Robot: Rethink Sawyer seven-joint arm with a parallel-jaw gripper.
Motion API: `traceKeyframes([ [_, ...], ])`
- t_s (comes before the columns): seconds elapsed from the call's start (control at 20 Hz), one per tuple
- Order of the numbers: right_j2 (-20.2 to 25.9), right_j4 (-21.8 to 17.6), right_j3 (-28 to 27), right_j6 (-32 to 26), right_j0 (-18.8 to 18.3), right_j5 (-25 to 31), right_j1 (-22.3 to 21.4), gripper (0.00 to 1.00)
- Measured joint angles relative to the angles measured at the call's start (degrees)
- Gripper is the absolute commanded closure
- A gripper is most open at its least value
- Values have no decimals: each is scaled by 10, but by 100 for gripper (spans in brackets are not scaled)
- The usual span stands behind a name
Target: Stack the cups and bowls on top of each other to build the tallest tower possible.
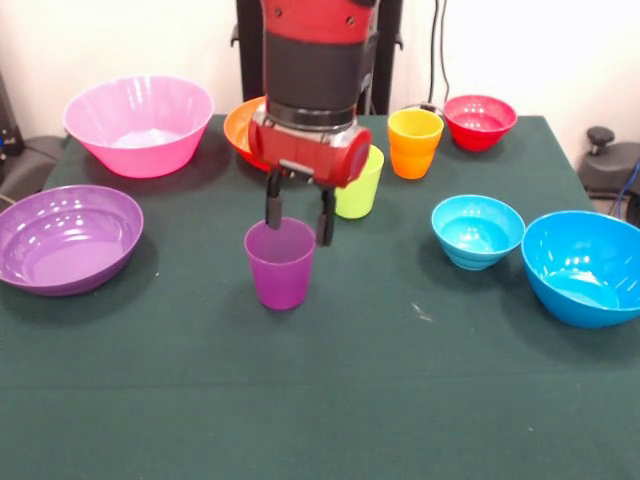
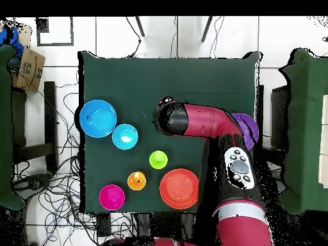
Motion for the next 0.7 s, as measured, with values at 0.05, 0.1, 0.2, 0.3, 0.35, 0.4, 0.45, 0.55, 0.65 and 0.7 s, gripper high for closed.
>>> traceKeyframes([
  [0.05,-1,6,0,0,5,8,-7,0],
  [0.1,-1,10,0,0,8,14,-12,0],
  [0.2,-1,16,0,0,13,23,-19,0],
  [0.3,0,23,0,0,17,35,-29,0],
  [0.35,0,25,1,0,17,38,-32,0],
  [0.4,-1,26,1,0,17,41,-35,0],
  [0.45,-1,29,1,0,15,48,-40,0],
  [0.55,-1,32,2,0,12,54,-45,0],
  [0.65,0,35,3,0,6,58,-51,0],
  [0.7,0,35,4,0,4,58,-53,0],
])
